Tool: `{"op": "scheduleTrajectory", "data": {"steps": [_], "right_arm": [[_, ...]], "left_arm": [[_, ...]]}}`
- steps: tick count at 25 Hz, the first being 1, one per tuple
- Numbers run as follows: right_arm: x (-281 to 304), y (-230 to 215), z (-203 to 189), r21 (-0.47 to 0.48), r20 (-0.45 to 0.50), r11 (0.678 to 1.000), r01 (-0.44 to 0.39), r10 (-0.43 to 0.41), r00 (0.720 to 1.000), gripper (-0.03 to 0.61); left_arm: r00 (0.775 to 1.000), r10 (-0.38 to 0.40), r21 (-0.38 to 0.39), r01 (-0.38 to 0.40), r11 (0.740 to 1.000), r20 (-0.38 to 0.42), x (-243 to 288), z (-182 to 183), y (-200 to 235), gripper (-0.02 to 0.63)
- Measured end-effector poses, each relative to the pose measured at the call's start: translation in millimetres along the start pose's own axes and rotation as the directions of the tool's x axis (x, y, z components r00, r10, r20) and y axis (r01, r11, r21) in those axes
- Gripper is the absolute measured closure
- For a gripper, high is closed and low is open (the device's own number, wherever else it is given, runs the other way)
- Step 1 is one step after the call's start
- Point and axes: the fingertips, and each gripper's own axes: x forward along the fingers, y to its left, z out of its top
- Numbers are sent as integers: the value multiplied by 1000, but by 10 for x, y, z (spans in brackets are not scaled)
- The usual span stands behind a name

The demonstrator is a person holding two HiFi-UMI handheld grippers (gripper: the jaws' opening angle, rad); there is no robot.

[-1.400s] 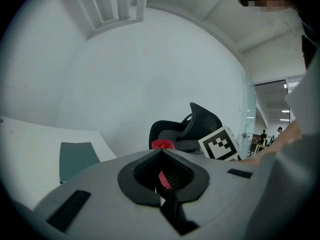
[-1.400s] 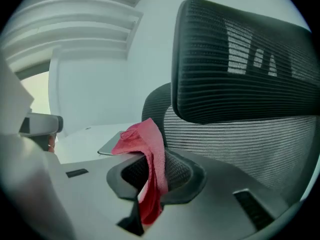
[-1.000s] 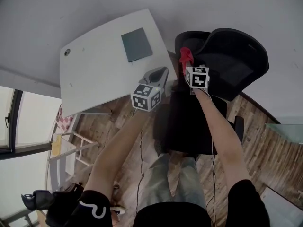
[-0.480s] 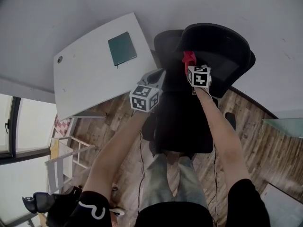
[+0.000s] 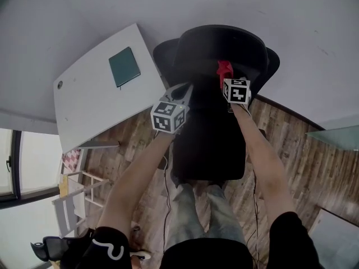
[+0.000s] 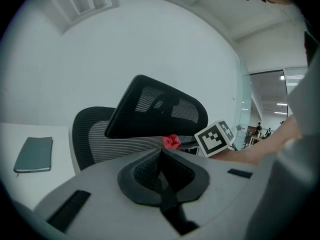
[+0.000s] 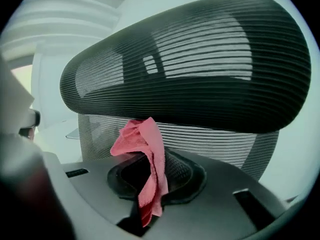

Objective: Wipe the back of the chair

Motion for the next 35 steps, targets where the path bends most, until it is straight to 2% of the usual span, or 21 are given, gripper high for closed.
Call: {"op": "scheduleTrajectory", "data": {"steps": [11,23,29,35], "right_arm": [[-327,-952,-172,24,-2,998,62,-62,998,506],[-674,-1830,-357,36,-12,984,177,-176,984,506],[-876,-1947,-422,69,8,977,200,-201,980,508],[-947,-1438,-514,76,31,989,127,-129,991,506]], "left_arm": [[997,-72,27,73,997,-17,559,27,-739,588],[993,-111,38,112,993,-29,904,-23,-1214,588],[993,-119,10,119,993,-23,919,-85,-1271,588],[995,-99,-18,99,995,-26,723,-206,-1091,588]]}}
